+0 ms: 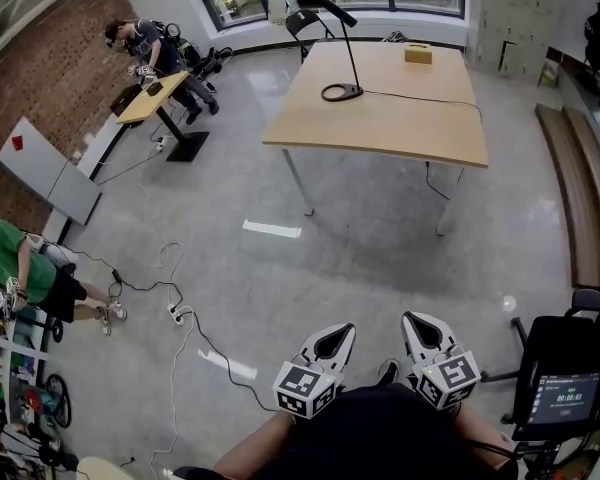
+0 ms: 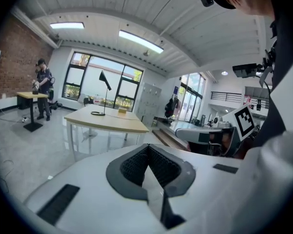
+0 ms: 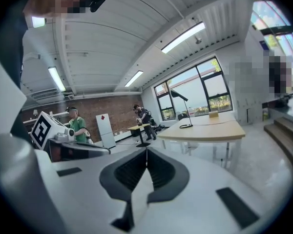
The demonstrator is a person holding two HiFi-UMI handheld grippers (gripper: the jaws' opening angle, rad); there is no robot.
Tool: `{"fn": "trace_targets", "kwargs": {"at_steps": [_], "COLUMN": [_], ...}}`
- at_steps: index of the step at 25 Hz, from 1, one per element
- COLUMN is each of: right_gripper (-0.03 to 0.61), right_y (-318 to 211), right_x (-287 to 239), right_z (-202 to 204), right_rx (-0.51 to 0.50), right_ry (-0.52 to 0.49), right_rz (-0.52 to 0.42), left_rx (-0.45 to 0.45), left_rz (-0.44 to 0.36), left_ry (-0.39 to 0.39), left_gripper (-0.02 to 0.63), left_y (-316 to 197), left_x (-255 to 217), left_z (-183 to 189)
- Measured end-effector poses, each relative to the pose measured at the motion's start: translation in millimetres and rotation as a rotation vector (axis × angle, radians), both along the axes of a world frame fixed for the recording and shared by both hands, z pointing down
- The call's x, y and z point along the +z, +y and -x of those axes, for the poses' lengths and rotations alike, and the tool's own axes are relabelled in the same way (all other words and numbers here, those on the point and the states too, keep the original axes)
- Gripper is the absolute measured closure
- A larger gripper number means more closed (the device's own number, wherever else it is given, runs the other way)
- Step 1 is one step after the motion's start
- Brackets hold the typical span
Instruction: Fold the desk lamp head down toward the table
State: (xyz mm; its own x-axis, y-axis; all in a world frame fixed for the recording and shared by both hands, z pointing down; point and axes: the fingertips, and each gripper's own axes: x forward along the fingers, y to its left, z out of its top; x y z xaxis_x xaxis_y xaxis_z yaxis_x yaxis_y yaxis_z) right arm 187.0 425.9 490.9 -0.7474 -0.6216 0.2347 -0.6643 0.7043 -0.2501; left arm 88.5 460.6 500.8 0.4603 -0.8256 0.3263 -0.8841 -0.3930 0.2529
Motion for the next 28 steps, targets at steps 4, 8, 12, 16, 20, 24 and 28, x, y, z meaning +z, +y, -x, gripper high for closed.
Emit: {"fn": "trace_targets", "kwargs": {"at_steps": [4, 8, 12, 16, 20, 24, 28], "right_gripper": [0.574, 0.574, 0.574, 0.574, 0.574, 0.574, 0.574], "right_y": [-5.3, -7.8, -35.2, -64.7, -106.1, -163.6, -231.8], "right_x": [2.6, 1.1, 10.4, 20.2, 19.9, -7.8, -69.0], "right_z": [-9.4, -9.2, -9.0, -0.2, 9.7, 28.5, 63.5], "right_rx": [0.007, 0.018, 0.015, 0.03, 0.083, 0.137, 0.142], "right_ry": [-0.012, -0.024, -0.025, -0.006, 0.02, 0.041, 0.047], "right_rz": [0.009, 0.012, 0.032, 0.04, 0.019, -0.061, -0.225], "left_rx": [-0.021, -0.041, -0.041, -0.04, -0.016, 0.024, 0.035], "left_rz": [-0.031, -0.025, -0.009, -0.012, -0.05, -0.127, -0.264], "left_ry": [0.025, 0.021, 0.025, 0.022, 0.033, 0.072, 0.151], "left_gripper": [0.611, 0.611, 0.611, 0.611, 0.611, 0.611, 0.611], "left_y": [-4.1, -7.1, -34.0, -66.9, -114.1, -174.5, -235.5], "left_x": [-7.9, -10.0, -2.9, 5.8, 4.8, -27.5, -92.3], "left_z": [-0.5, 5.6, 2.8, 16.4, 34.9, 55.1, 82.5]}}
